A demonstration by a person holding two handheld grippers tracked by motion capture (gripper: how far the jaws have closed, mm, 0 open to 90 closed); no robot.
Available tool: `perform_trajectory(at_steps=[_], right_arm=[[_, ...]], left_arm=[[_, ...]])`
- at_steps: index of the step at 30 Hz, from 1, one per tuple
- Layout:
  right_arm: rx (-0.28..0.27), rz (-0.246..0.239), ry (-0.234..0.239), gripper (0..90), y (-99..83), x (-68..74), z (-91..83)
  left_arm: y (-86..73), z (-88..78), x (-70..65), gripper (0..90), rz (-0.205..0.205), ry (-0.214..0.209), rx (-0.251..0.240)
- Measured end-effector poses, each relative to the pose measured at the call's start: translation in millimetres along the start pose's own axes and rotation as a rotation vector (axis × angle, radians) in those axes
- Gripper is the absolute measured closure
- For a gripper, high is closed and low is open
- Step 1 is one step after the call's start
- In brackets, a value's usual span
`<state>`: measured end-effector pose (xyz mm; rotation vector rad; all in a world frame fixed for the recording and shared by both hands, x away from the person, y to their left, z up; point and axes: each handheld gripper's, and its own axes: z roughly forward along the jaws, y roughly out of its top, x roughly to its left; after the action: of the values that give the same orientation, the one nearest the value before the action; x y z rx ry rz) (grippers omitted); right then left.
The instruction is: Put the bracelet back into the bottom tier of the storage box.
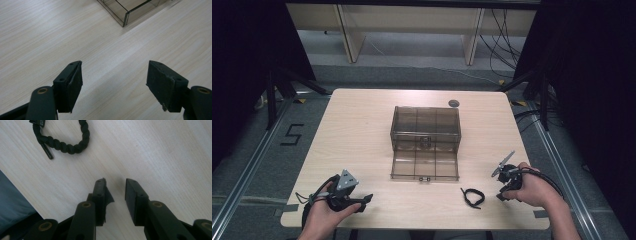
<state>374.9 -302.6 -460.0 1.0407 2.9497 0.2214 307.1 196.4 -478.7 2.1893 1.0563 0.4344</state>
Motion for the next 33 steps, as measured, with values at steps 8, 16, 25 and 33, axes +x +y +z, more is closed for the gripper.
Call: perform_trajectory(at_steps=[8,16,25,33], right_arm=[[0.015,-0.015,-0.006,69.3,11.8,8.2,-3.3],[0.036,-0.069,-0.013,71.1,31.6,12.8,-3.4],[0.056,-0.117,-0.02,73.4,55.3,22.3,-2.5],[0.081,-0.158,-0.01,74.9,69.8,27.9,4.5]], left_arm=[[-0.5,-0.5,0.6,28.5,0.033,-0.008,0.013],[-0.6,1.4,0.6,28.6,0.034,-0.015,0.018],[-0.1,1.2,-0.1,29.3,0.035,-0.01,0.006],[-0.2,2.2,-1.1,29.3,0.028,-0.01,-0.003]])
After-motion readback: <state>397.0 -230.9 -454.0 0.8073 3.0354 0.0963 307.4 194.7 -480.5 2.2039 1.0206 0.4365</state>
